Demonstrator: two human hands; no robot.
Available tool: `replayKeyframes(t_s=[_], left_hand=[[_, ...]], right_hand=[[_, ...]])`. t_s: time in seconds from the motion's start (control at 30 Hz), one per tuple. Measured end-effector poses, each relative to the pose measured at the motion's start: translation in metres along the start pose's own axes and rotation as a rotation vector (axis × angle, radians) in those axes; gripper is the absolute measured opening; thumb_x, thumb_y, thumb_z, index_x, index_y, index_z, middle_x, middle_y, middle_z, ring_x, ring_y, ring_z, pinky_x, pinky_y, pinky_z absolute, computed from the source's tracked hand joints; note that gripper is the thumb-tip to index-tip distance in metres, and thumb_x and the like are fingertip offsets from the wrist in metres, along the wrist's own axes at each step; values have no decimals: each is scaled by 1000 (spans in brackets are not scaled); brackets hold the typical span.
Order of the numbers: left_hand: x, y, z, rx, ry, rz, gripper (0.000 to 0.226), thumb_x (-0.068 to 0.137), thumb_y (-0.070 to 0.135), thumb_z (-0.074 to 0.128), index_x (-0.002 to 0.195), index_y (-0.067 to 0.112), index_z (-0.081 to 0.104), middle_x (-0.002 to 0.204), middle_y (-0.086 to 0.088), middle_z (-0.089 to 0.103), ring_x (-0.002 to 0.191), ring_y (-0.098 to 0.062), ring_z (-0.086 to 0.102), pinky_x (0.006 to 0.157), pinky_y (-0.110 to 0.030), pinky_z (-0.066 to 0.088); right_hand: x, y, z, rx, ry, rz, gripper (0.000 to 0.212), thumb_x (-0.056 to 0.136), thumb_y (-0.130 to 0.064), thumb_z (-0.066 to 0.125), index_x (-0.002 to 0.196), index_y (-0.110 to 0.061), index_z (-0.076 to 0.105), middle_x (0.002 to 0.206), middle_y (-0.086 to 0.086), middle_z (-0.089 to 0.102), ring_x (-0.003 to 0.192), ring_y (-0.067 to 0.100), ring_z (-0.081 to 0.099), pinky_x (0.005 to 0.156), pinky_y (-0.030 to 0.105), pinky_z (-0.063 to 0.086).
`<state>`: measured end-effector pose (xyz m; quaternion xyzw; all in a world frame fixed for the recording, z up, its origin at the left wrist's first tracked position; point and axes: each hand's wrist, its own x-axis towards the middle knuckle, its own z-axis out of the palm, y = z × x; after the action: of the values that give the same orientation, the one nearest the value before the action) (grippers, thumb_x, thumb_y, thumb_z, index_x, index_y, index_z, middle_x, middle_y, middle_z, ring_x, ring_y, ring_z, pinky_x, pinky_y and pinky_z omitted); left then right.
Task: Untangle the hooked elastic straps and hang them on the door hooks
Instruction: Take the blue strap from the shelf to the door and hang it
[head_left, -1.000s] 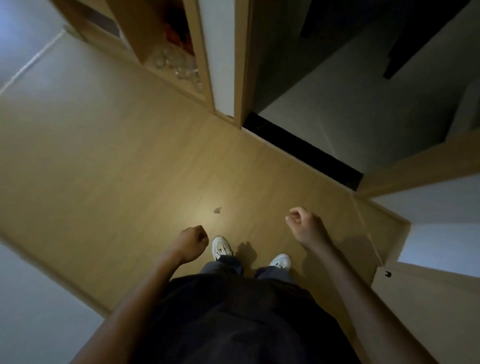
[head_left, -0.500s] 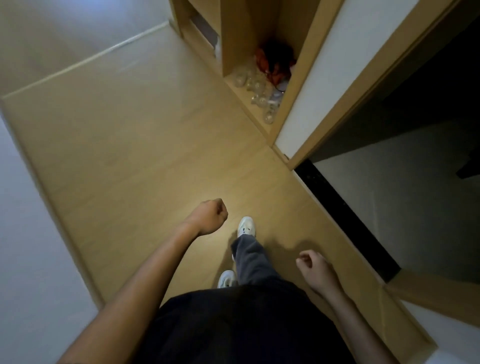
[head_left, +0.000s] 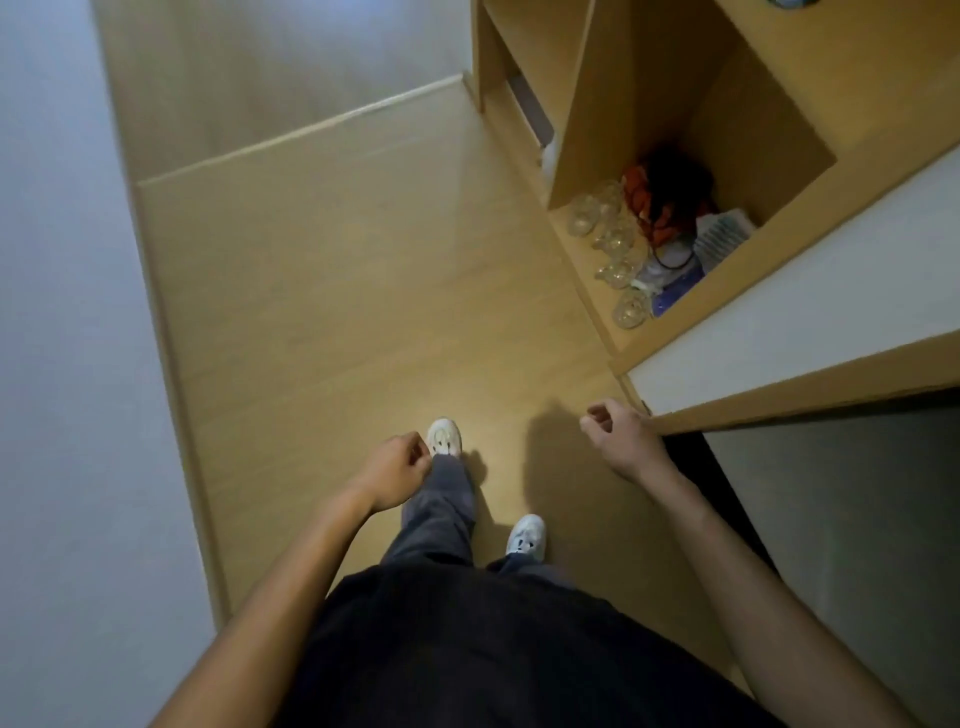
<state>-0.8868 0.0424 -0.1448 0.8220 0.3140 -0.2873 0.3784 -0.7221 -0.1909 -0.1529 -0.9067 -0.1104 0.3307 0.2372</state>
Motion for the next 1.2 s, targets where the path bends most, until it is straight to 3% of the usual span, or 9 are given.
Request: replayKeyframes(t_s=[0.2,0.33,0.47,0.57,0.73,0.9,1.03,1.2], left_hand=[[74,-9,-75,-21,-12,-32,10,92,22,49,89,16,56,92,-5,63,88,-24,60,84,-41,51],[122,0,-138,-28,-13,-34,13,91,19,51,79,20,53,83,-3,59,82,-25,57,78,-35,48],[175,24,-199,29,-34,22,14,90,17,51,77,19,50,83,-6,59,83,-28,58,78,-37,48],[214,63,-238,58,-24,80,13,90,17,51,77,17,51,87,-11,62,89,-32,60,77,-35,47],[276,137,-283,152,-14,177,19,91,15,48,101,4,60,105,-15,65,99,-32,60,80,-30,45],[328,195,-308,236,-22,229,15,93,17,45,100,10,57,108,-13,62,101,-30,58,73,-22,36],[358,239,-329,335,-79,253,22,94,18,42,107,8,57,113,-12,60,104,-29,57,83,-29,44],[392,307,-354,440,-68,403,20,94,21,43,104,12,58,109,-9,60,100,-26,57,85,-32,45]], right_hand=[[95,-82,-22,-9,21,-32,31,92,-28,52,117,-10,58,118,10,60,106,24,57,88,31,44],[127,-111,-32,6,3,62,31,93,-30,51,118,-14,57,118,6,60,100,17,56,81,27,44],[150,-129,-43,43,-20,179,32,94,-28,51,120,-11,56,118,8,61,102,18,55,83,25,41],[166,-136,-51,71,-2,251,31,94,-28,51,120,-11,57,116,7,63,102,19,57,84,26,43],[202,-141,-73,190,34,317,31,94,-25,54,121,-11,57,118,7,62,103,17,56,90,28,45],[267,-148,-113,213,72,295,33,94,-27,53,123,-12,55,120,8,62,107,18,56,86,26,42],[319,-162,-169,238,103,281,35,94,-28,51,125,-13,53,124,8,60,109,19,56,91,30,45],[354,-183,-255,274,289,174,33,95,-28,50,125,-14,53,115,-2,58,109,17,56,82,24,42]])
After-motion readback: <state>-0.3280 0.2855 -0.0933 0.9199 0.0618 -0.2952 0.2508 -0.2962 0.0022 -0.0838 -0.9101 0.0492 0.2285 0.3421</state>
